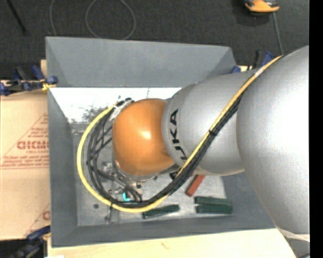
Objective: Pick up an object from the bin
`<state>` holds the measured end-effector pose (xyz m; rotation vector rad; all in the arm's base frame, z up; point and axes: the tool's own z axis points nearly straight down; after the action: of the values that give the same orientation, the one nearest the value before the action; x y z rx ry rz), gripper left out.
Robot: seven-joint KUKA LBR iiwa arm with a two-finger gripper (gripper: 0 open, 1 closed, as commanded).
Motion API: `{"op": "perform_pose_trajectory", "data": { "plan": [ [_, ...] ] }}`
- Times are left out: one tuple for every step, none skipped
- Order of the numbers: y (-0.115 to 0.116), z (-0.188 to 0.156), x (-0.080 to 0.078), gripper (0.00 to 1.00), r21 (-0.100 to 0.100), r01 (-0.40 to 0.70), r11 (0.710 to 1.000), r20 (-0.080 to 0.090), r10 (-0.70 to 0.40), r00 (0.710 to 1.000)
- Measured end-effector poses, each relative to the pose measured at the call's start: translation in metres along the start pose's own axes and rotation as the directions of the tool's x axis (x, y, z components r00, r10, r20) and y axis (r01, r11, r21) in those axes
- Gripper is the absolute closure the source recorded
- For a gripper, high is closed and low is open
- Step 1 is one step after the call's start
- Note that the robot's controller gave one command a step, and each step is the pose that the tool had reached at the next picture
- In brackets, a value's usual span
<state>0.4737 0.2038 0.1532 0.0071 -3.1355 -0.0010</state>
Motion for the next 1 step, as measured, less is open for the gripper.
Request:
{"op": "perform_pose_trajectory", "data": {
  "plan": [
    [-0.0745, 0.0831, -0.0187, 0.00, 0.007, 0.475, 0.880, 0.010, -0.475, 0.880]
  ]
}}
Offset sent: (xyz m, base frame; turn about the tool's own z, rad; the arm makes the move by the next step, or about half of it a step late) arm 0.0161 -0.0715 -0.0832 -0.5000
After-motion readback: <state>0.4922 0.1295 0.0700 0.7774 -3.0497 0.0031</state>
